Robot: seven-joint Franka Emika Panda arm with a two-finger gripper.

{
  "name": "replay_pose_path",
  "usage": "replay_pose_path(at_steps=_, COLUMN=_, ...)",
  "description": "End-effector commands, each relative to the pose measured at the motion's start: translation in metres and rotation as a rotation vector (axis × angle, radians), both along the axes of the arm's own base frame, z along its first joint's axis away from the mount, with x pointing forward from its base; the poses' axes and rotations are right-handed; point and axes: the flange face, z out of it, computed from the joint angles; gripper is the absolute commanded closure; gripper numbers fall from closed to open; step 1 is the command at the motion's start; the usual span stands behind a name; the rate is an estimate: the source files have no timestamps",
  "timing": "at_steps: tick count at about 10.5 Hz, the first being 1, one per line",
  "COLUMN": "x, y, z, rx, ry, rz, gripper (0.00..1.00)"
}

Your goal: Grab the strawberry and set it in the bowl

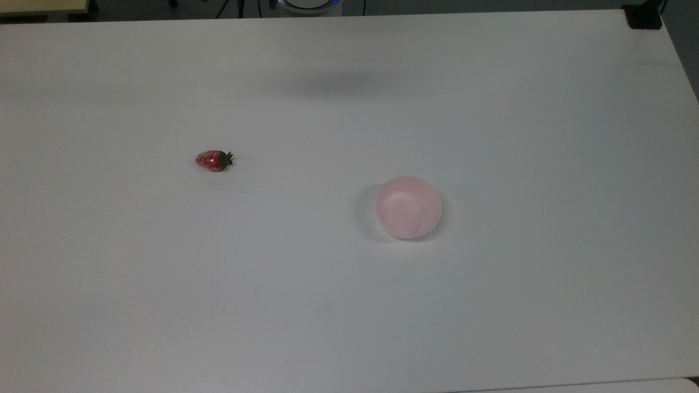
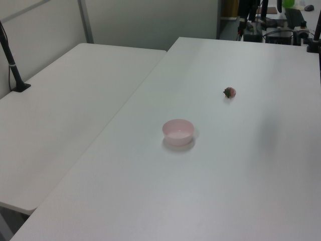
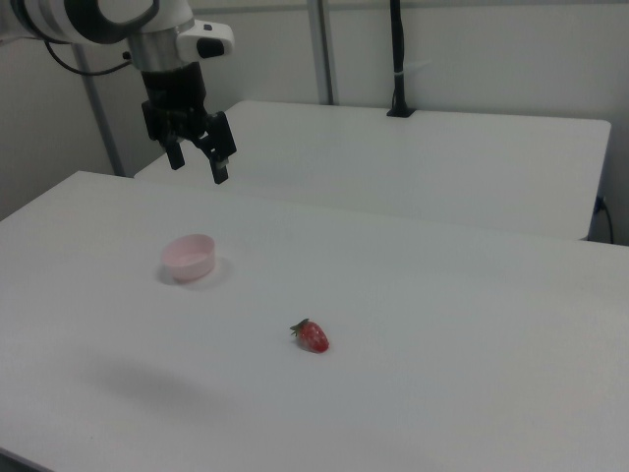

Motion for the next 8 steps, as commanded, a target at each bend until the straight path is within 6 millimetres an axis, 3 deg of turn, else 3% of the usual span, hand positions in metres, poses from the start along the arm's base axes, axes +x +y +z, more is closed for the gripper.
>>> replay_pose_path(at_steps=1, x=-0.002, y=0.001, z=-0.001, rx=0.008, ry=-0.017, rz=0.018, gripper=0.00)
replay_pose_path(at_steps=6, x=-0.002, y=0.001, z=-0.001, rx=0.010, ry=-0.017, rz=0.014, gripper=0.00)
replay_pose_path(at_steps=8, x=-0.005, y=-0.011, z=0.000, rx=0.010, ry=-0.008, rz=-0.003, gripper=0.00)
